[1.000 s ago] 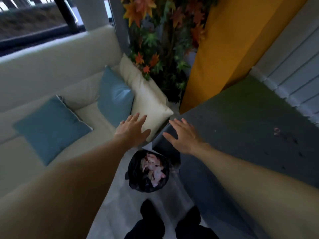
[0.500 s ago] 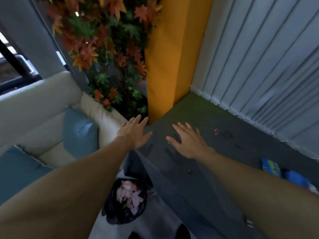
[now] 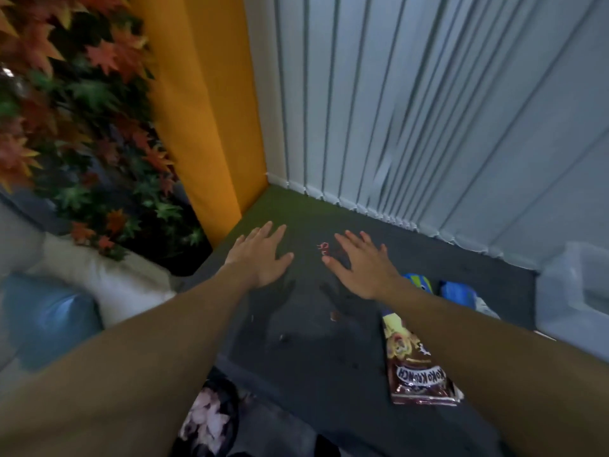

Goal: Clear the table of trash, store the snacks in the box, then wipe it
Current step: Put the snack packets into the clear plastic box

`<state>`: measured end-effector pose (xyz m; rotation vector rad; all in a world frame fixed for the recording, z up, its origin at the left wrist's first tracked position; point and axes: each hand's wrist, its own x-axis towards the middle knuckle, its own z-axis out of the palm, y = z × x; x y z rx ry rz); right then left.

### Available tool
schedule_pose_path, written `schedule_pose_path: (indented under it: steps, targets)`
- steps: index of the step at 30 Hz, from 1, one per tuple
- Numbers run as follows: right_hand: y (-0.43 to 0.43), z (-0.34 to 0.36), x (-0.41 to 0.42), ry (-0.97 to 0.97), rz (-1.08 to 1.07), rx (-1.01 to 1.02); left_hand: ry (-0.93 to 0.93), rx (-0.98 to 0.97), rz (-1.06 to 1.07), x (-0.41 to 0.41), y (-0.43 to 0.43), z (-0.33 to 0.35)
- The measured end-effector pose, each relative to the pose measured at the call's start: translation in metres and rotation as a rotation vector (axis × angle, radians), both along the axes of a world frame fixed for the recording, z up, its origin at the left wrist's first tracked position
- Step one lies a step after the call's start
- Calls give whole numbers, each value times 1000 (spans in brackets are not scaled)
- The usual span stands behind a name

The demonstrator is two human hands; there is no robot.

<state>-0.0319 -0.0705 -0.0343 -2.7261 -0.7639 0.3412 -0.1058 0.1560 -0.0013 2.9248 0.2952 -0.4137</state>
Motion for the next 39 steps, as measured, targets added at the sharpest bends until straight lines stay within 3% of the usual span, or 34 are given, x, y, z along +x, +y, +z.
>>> schedule_pose_path:
  steps: [12, 29, 33, 39]
  targets:
    - [-87, -1, 4, -7, -334, 2, -7, -33, -302, 69, -65, -5]
    - [-176, 7, -71, -104, -815, 61, 7, -35, -769, 108, -173, -12]
    - [-202, 3, -71, -94, -846, 53, 27, -44, -801, 111, -199, -18]
    - [-239, -9, -46, -49, -780, 37, 66, -90, -671, 124, -233, -29]
